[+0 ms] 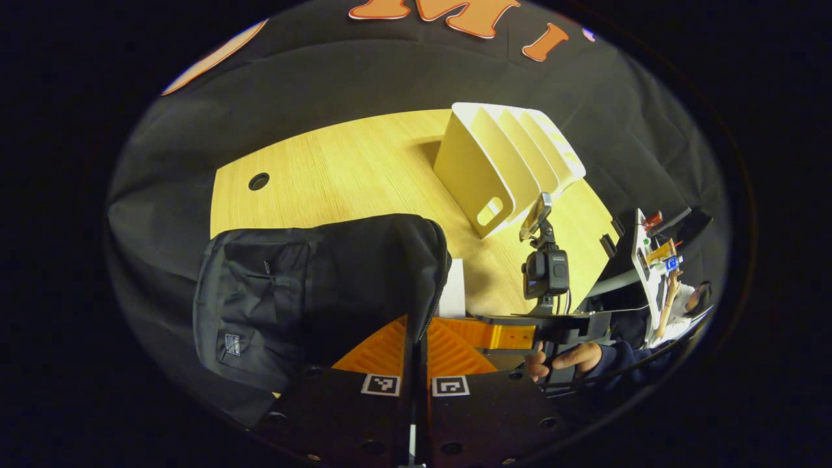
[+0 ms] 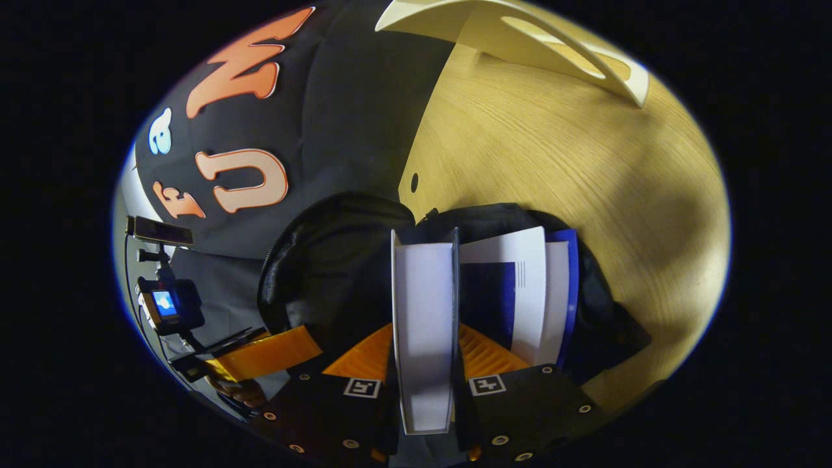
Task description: Open the schoolbag, grab two books from the bookshelf and put them into the schoolbag.
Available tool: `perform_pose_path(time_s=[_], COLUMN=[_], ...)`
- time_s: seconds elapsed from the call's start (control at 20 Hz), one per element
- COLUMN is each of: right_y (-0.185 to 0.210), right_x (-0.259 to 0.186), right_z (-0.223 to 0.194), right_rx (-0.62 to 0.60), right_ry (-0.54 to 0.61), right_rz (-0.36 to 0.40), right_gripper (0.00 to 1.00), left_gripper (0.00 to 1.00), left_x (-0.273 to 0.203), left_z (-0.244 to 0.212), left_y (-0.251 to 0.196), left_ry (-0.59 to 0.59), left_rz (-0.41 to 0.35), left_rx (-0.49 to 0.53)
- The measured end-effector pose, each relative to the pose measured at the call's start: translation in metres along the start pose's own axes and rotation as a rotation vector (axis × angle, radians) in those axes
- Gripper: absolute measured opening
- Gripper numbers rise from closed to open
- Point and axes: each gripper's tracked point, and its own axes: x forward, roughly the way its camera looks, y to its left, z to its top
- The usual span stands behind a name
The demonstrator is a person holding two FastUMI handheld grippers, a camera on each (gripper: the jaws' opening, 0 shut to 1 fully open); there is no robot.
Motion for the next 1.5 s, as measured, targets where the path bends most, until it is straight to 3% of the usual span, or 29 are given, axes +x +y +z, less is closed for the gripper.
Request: perform_pose_path(time_s=[0.05,0.15,0.25,0.4,0.45,0.5,0.55,0.65,1.15,1.25,1.5], right_y=[0.001,0.005,-0.002,-0.010,-0.011,-0.011,-0.009,-0.003,0.001,0.004,0.011], right_x=[0.003,0.006,0.002,-0.016,-0.025,-0.034,-0.044,-0.063,-0.152,-0.168,-0.210], right_z=[-0.001,-0.003,-0.004,-0.001,0.003,0.007,0.012,0.022,0.095,0.104,0.133], right_rx=[-0.002,-0.003,-0.060,-0.179,-0.210,-0.236,-0.251,-0.265,-0.258,-0.287,-0.394], right_ry=[0.007,0.037,0.054,0.102,0.104,0.107,0.099,0.079,-0.024,-0.028,-0.061], right_rz=[-0.006,-0.043,-0.145,-0.281,-0.310,-0.339,-0.347,-0.359,-0.332,-0.331,-0.356], right_gripper=[0.35,0.35,0.41,0.62,0.84,0.67,0.86,0.94,0.94,0.94,0.94], left_gripper=[0.04,0.04,0.04,0.04,0.04,0.04,0.04,0.04,0.08,0.13,0.13], left_x=[0.000,0.003,0.004,0.008,0.009,0.011,0.012,0.017,0.026,0.027,0.034], left_z=[0.000,-0.001,-0.002,-0.004,-0.005,-0.006,-0.006,-0.010,-0.018,-0.017,-0.014], left_y=[-0.001,-0.002,-0.003,-0.004,-0.004,-0.005,-0.004,-0.006,-0.017,-0.026,-0.070], left_ry=[0.000,-0.001,-0.004,-0.007,-0.005,-0.003,-0.004,0.003,0.052,0.052,0.036], left_rz=[0.000,0.001,-0.004,-0.006,-0.006,-0.001,0.006,0.022,0.192,0.194,0.133], left_rx=[-0.003,-0.001,-0.007,-0.008,-0.002,0.004,0.003,-0.007,0.032,0.031,-0.044])
